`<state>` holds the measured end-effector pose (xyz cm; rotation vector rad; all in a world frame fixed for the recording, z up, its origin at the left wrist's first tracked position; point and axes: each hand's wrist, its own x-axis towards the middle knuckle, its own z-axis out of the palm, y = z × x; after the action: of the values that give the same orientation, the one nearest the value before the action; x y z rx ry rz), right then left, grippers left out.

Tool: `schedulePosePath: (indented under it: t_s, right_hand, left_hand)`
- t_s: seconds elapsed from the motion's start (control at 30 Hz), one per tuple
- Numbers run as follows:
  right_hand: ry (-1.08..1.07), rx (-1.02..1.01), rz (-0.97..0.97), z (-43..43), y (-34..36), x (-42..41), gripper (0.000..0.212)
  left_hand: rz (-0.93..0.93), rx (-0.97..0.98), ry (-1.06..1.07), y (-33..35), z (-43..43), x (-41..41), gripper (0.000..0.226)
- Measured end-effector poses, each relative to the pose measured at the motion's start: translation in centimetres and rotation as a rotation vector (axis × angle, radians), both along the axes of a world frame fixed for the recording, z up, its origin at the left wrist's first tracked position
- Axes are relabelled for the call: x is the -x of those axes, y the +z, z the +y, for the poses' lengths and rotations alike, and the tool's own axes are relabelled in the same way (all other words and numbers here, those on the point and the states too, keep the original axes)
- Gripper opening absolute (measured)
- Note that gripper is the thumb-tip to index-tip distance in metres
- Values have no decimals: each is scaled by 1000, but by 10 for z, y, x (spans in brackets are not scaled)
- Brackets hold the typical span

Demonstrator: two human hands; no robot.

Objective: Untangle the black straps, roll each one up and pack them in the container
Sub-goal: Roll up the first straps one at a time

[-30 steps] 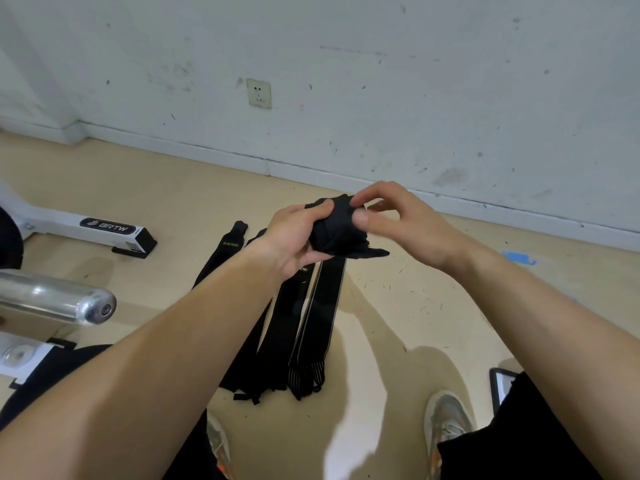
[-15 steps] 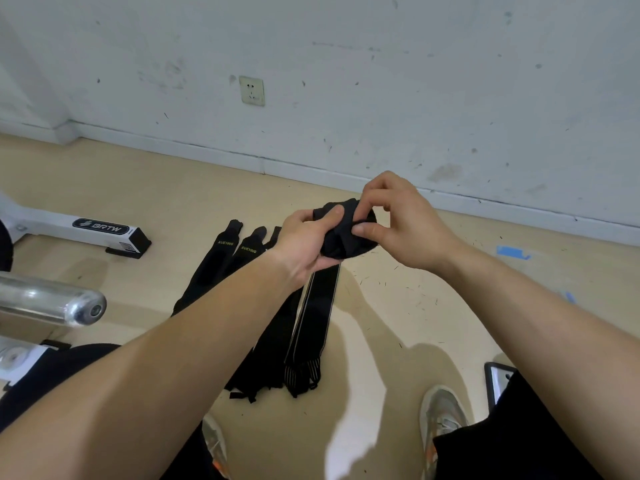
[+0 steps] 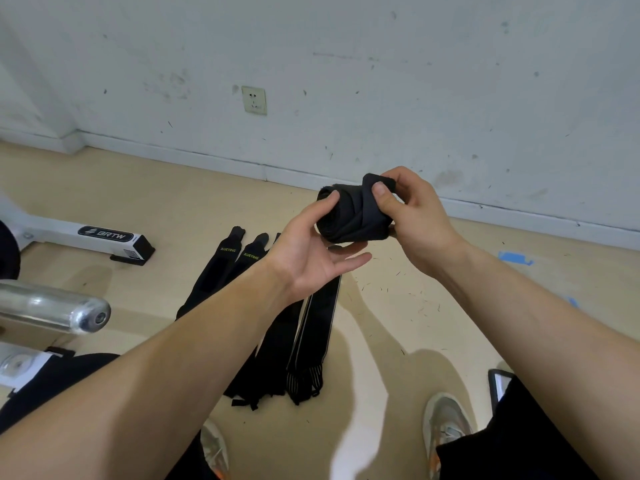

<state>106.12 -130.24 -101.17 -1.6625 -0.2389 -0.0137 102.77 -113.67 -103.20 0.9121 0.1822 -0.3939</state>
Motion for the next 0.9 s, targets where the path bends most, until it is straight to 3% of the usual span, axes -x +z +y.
schedulePosePath:
  t_s: [0.13,0.6,0.77,0.9]
  right_hand:
    - [7,-122,89,7,1,6,12]
    - [-111,67,61,8,1,3,16]
    - [-182,117,16,4,-4,-2,14]
    - [-154,39,41,1,-2,-5,17]
  left_hand:
    - [-76,61,-46,-3,2,-4,77]
    - [-6,-136,58,-3,-3,-6,41]
    - [2,-219,62,-4,4,-7,42]
    - [-37,-261,57,-3,12,-13,50]
